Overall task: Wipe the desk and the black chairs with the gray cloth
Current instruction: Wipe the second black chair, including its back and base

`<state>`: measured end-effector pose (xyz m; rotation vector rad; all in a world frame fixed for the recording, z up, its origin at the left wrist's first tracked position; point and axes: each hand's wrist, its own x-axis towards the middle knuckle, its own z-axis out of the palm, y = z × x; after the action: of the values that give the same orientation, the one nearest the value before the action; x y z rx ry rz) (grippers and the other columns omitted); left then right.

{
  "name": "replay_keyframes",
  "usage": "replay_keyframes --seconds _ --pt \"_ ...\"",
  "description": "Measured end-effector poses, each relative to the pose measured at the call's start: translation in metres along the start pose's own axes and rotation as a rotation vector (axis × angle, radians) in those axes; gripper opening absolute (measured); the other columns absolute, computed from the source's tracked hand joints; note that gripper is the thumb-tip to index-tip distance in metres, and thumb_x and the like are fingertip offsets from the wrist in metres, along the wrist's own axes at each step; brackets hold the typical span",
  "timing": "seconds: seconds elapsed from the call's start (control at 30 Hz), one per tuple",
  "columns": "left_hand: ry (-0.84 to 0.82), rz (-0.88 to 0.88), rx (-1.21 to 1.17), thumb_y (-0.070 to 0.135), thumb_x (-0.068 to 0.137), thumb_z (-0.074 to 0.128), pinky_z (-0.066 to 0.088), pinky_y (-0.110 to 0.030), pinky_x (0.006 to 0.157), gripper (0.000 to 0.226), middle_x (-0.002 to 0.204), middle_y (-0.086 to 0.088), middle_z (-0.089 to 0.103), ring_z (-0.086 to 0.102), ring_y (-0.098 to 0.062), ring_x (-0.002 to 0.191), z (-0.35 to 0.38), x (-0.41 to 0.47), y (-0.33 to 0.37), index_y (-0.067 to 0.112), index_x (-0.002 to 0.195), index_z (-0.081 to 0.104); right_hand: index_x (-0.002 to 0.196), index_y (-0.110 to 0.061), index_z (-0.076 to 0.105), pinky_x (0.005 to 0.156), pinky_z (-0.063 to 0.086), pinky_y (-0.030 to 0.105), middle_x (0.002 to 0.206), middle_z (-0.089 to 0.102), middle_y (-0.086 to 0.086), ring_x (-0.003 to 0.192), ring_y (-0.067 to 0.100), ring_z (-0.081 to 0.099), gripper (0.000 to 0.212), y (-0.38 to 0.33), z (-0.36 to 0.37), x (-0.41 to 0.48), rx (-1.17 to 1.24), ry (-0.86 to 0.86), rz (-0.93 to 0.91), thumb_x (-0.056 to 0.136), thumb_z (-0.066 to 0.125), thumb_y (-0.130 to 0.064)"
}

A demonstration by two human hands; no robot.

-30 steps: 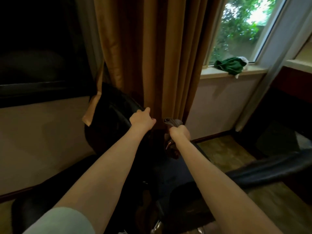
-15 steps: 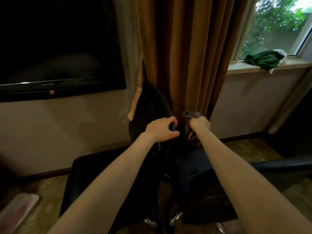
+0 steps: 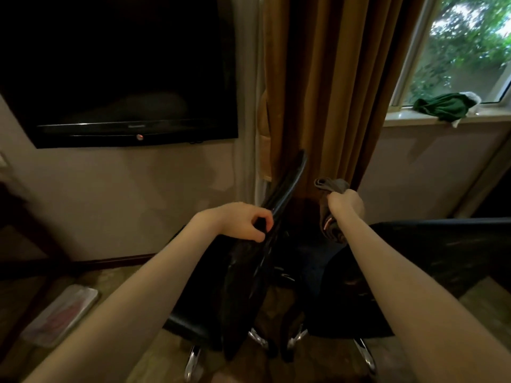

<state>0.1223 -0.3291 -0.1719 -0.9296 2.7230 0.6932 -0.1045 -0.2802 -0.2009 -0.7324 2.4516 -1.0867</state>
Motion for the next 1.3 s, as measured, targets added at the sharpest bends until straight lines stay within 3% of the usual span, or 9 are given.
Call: replay_keyframes --seconds 0.17,0.33,0.5,0.77,0.9,1.03,1.17,1.23,1.3 --pt "-0.095 -0.219 -0.039 0.029 0.087 0.058 0.039 -0.028 0.098 0.034 0.110 0.013 0.055 0.051 -0.011 0.107 -0.015 -0.054 0.001 0.039 0.119 0.057 0.113 -0.006 0.059 0.066 0.039 0.030 0.110 0.061 0.014 0.089 0.031 0.057 0.028 0.017 0.005 -0.036 0.052 0.022 -0.011 0.095 0.043 -0.019" --pt "0.237 -0.235 0.010 0.029 0.092 0.050 0.033 -0.045 0.106 0.051 0.142 -0.010 0.032 0.034 -0.028 0.131 0.000 -0.065 0.011 0.040 0.140 0.034 0.114 -0.007 0.060 0.070 0.040 0.029 0.110 0.061 0.014 0.089 0.030 0.056 0.028 0.027 0.015 -0.068 0.136 -0.008 -0.014 0.094 0.045 -0.020" --pt "0.419 -0.413 0.073 0.036 0.091 0.051 0.032 -0.048 0.104 0.065 0.143 -0.011 0.035 0.039 -0.033 0.127 0.032 -0.061 0.014 0.024 0.146 0.019 0.119 -0.014 0.058 0.074 0.044 0.031 0.115 0.061 0.011 0.096 0.030 0.058 0.032 0.037 0.029 -0.082 0.235 -0.069 -0.066 0.094 0.048 -0.029" --pt "0.685 -0.694 0.271 0.043 0.085 0.056 0.023 -0.051 0.108 0.060 0.134 -0.014 0.035 0.033 -0.034 0.126 0.085 -0.070 0.009 0.013 0.133 0.037 0.137 -0.018 0.046 0.093 0.043 0.036 0.133 0.053 0.005 0.119 0.030 0.051 0.044 0.078 0.052 -0.099 0.332 -0.153 -0.137 0.094 0.052 -0.028" --pt "0.847 -0.707 0.278 0.043 0.082 0.059 0.019 -0.051 0.110 0.061 0.132 -0.014 0.037 0.035 -0.034 0.125 0.104 -0.077 -0.005 0.015 0.133 0.039 0.128 -0.019 0.053 0.093 0.043 0.036 0.123 0.057 0.001 0.114 0.026 0.053 0.034 0.106 0.079 -0.110 0.420 -0.186 -0.247 0.094 0.053 -0.025" --pt "0.845 -0.729 0.253 0.044 0.083 0.059 0.019 -0.054 0.110 0.060 0.132 -0.013 0.038 0.034 -0.033 0.126 0.102 -0.082 -0.013 0.017 0.133 0.040 0.130 -0.018 0.053 0.096 0.043 0.033 0.122 0.057 0.001 0.115 0.022 0.053 0.037 0.131 0.110 -0.129 0.534 -0.267 -0.248 0.093 0.055 -0.022" --pt "0.970 -0.720 0.256 0.039 0.084 0.058 0.016 -0.050 0.112 0.068 0.144 -0.020 0.025 0.021 -0.036 0.136 0.123 -0.088 -0.009 0.020 0.143 0.028 0.133 -0.017 0.050 0.090 0.037 0.024 0.122 0.052 0.000 0.115 0.019 0.049 0.038 0.143 0.124 -0.148 0.541 -0.288 -0.322 0.095 0.053 -0.018" --pt "1.030 -0.575 0.228 0.035 0.086 0.058 0.029 -0.042 0.108 0.062 0.143 -0.014 0.028 0.031 -0.032 0.132 0.155 -0.087 0.001 0.025 0.141 0.032 0.134 -0.016 0.049 0.088 0.036 0.023 0.123 0.051 0.001 0.115 0.020 0.049 0.039 0.153 0.127 -0.156 0.539 -0.275 -0.363 0.095 0.052 -0.019" --pt "0.918 -0.481 0.050 0.039 0.088 0.054 0.041 -0.034 0.098 0.047 0.133 -0.006 0.043 0.047 -0.024 0.119 0.191 -0.079 0.017 0.027 0.133 0.045 0.135 -0.015 0.048 0.088 0.037 0.023 0.125 0.051 0.003 0.116 0.021 0.050 0.041 0.162 0.129 -0.164 0.545 -0.260 -0.419 0.095 0.054 -0.020"
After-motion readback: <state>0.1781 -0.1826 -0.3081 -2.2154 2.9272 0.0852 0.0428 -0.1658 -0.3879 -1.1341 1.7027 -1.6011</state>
